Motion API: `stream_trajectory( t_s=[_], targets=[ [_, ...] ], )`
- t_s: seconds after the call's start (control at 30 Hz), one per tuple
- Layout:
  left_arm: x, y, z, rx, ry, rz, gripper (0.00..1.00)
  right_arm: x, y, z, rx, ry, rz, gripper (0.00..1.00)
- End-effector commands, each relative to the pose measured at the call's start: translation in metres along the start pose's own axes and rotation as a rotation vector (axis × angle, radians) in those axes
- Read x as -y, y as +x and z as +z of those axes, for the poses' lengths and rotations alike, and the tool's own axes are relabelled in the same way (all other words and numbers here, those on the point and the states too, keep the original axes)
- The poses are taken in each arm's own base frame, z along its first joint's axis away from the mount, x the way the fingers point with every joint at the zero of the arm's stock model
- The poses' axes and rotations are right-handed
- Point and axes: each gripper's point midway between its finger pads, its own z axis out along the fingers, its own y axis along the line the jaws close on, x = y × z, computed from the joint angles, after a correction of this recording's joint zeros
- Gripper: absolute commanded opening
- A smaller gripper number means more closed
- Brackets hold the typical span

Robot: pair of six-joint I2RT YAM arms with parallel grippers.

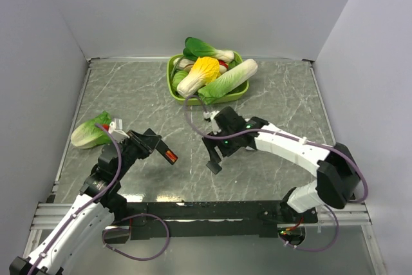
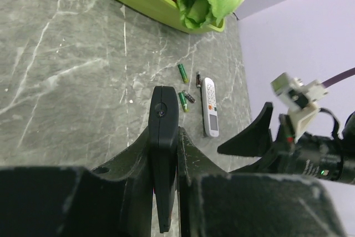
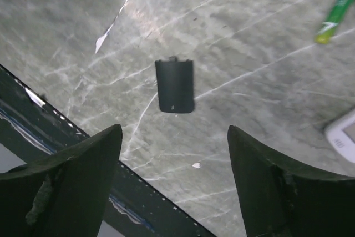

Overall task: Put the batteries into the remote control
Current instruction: Pick up the battery cover at the center of the board.

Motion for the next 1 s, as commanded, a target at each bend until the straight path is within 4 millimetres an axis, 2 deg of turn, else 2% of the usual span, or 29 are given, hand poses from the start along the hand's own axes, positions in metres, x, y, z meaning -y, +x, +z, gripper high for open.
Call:
stream_trajectory(
  t_s=[0.0,0.4,0.63,0.97],
  targets=[
    [-0.004,0.0,-0.001,0.013,-0.015,-0.028,0.01,-0.01,0.015,0.012,-0.12,0.055,-0.032,0.79],
    [-0.006,0.004,-0.003,0.007,-0.004,-0.046,0.01,-0.021,0.034,0.044,-0.255,0.116,-0.042,0.69],
    [-0.004,0.007,-0.001,-0.009,0.007,-0.054,0.01,-0.018,0.037,0.06,-0.291,0.14,-0.047,0.63],
    [-0.004,0.007,-0.001,-0.005,0.011,-0.063,0.01,-0.011,0.05,0.074,-0.336,0.186,-0.054,0.61]
  ],
)
